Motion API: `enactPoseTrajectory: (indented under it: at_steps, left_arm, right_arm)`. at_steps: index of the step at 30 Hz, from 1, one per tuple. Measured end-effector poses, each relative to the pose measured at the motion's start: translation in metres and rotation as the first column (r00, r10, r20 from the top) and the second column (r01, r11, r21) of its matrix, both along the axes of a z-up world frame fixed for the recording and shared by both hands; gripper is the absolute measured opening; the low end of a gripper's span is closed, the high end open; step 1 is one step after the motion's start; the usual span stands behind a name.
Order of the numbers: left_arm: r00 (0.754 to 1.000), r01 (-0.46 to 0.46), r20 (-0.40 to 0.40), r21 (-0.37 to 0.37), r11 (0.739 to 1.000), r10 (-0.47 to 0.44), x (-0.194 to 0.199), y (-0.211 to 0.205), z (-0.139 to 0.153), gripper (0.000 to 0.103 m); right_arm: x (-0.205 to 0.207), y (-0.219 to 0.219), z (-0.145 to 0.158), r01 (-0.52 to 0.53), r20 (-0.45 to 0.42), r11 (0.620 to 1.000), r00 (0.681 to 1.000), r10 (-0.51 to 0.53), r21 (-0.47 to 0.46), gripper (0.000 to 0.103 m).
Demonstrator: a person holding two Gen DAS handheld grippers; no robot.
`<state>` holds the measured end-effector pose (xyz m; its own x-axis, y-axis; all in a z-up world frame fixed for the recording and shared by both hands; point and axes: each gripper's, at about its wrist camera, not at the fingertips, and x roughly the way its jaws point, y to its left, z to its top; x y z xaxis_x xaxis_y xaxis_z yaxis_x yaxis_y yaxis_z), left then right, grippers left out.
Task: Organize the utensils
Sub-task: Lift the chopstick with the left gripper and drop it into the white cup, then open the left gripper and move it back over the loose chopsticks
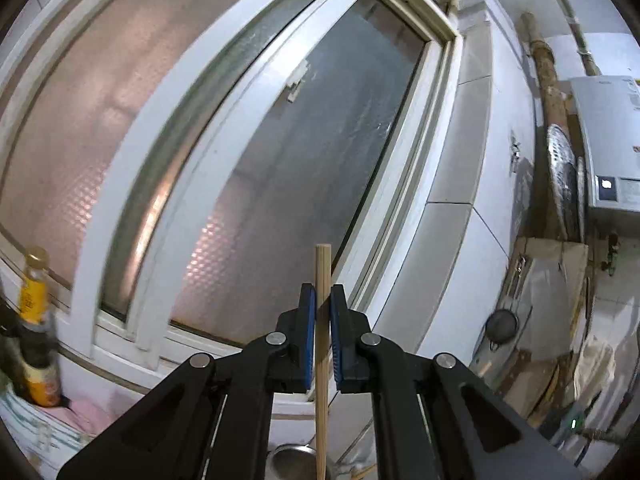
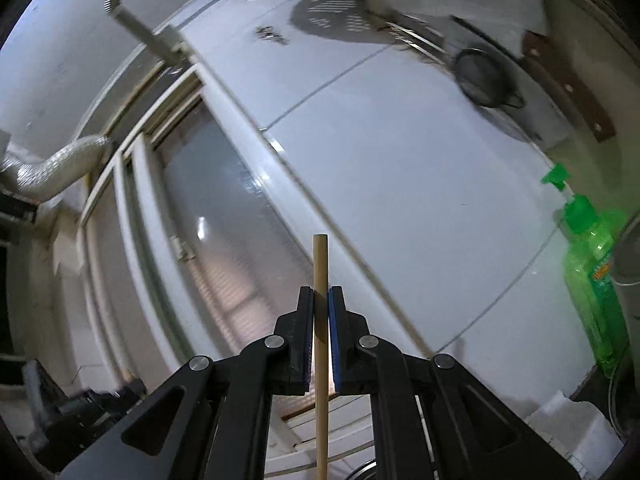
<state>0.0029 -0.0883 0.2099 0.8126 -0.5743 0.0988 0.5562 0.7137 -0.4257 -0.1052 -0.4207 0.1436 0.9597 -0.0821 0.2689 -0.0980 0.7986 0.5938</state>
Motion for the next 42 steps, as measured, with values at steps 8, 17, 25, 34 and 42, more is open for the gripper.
enactPoseTrajectory:
  at_steps: [8,17,25,34,42]
  left_arm:
    - [0.991,-0.103,-0.076,0.11,0.989,0.112,0.037,-0.053,-0.038,0.006]
    - [0.981,-0.109,-0.125,0.293,0.95,0.151,0.054,-0.095,-0.085,0.006]
    - [0.965,-0.121,-0.175,0.374,0.919,0.198,0.058,-0.113,-0.097,0.006]
    - [0.961,-0.16,-0.148,0.391,0.906,0.234,0.056,-0.093,-0.087,0.046]
    - [0.905,-0.376,-0.018,0.435,0.818,0.425,0.009,-0.051,-0.067,0.079]
  right_arm:
    - [0.038,0.003,-0.014,0.086,-0.116,0.993,0.989,-0.095,-0.081,0.008]
    - [0.1,0.019,-0.032,-0.265,-0.352,0.96,0.91,0.217,-0.093,0.009]
    - [0.132,0.02,-0.051,-0.351,-0.492,0.936,0.821,0.291,-0.032,0.011]
    - [0.136,0.016,-0.047,-0.269,-0.549,0.962,0.81,0.206,-0.036,0.048]
    - [0.112,0.032,-0.018,-0.219,-0.576,0.964,0.812,0.093,-0.153,0.059]
